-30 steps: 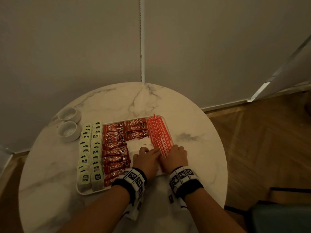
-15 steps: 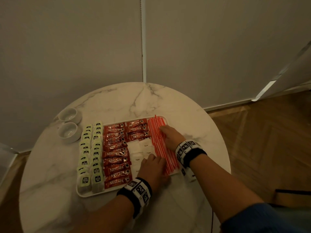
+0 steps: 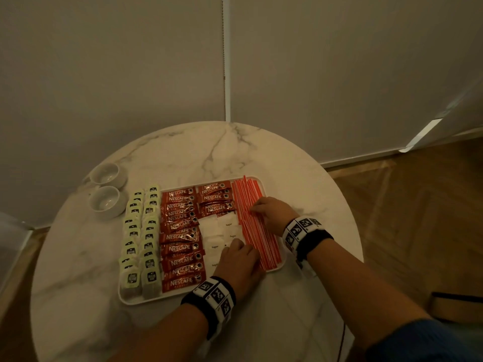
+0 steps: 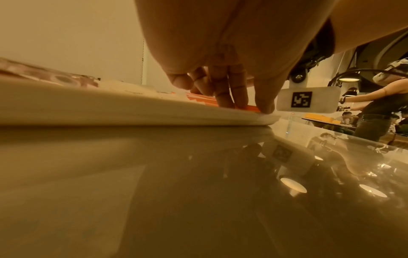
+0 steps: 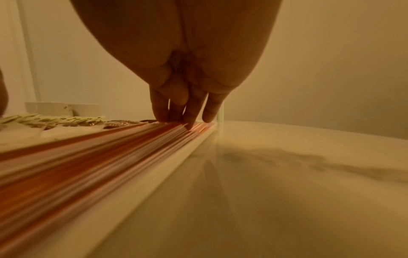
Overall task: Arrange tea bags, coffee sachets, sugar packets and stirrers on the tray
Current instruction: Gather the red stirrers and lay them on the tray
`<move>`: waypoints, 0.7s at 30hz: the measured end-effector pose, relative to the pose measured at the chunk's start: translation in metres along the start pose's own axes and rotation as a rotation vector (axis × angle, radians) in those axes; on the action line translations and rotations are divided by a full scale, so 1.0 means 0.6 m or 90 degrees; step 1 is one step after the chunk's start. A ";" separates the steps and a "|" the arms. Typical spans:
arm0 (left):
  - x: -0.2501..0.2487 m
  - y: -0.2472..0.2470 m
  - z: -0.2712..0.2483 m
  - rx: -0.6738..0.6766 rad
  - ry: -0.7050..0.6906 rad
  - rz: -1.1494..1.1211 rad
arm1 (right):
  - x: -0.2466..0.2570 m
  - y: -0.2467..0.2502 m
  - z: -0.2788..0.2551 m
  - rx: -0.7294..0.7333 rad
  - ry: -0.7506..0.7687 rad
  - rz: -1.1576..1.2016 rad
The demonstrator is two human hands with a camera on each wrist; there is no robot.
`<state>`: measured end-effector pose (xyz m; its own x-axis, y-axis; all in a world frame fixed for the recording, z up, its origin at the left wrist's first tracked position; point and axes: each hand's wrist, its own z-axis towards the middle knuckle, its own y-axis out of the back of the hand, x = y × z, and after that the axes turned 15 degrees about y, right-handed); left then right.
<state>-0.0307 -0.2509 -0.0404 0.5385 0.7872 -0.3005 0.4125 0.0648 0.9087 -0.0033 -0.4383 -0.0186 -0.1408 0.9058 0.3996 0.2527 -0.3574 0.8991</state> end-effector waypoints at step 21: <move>-0.002 -0.008 0.001 -0.057 0.031 -0.005 | 0.017 0.008 -0.006 -0.049 -0.024 0.049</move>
<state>-0.0330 -0.2527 -0.0445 0.4988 0.8150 -0.2949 0.3482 0.1232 0.9293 -0.0068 -0.4317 -0.0097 -0.0872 0.8824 0.4624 0.1868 -0.4415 0.8776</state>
